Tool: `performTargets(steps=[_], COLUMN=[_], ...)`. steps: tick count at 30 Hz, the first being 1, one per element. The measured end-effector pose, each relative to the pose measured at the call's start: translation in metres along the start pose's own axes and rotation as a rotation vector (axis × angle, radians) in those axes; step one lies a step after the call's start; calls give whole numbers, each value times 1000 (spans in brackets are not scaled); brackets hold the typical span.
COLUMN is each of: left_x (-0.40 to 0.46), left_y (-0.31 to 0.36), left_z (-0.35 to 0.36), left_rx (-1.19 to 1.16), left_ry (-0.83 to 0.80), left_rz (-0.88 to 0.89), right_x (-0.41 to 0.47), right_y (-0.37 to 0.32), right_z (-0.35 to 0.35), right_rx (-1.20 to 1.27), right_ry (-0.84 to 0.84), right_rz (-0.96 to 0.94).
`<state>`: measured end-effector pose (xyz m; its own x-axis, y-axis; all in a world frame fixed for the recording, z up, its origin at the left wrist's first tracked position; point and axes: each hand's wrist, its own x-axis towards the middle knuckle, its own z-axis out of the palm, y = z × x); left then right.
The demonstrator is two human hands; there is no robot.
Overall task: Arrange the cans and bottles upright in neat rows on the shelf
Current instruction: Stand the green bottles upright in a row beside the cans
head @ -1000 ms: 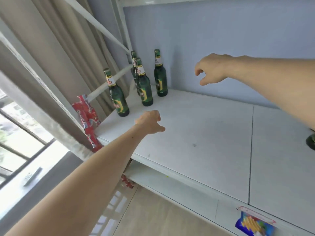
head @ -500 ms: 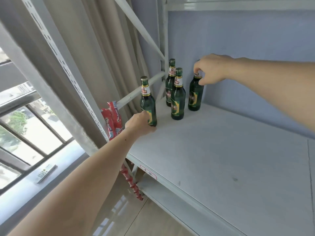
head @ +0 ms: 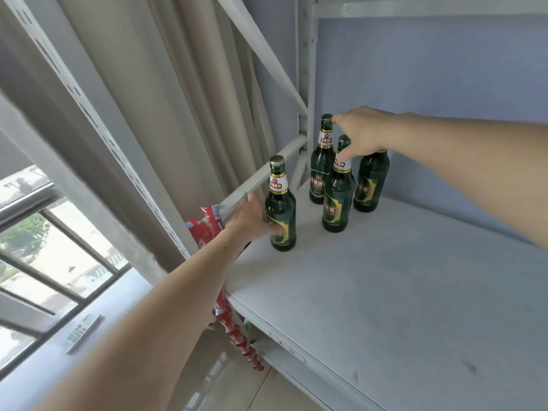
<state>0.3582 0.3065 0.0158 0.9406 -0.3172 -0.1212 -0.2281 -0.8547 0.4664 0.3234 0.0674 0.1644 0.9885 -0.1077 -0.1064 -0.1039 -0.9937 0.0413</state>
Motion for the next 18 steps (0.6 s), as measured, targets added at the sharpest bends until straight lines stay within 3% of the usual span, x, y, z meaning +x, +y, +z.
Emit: performTargets(steps=[12,18], left_x=[55,69], left_y=[-8,-6], left_z=[-12,-7], left_rx=[-8,-103], left_ry=[-236,-317], left_rz=[279,262], right_x=[39,42], right_y=[-7,-8], right_z=[10,19], right_rx=[-43,65], right_ry=[-71,-72], right_rz=[147,218])
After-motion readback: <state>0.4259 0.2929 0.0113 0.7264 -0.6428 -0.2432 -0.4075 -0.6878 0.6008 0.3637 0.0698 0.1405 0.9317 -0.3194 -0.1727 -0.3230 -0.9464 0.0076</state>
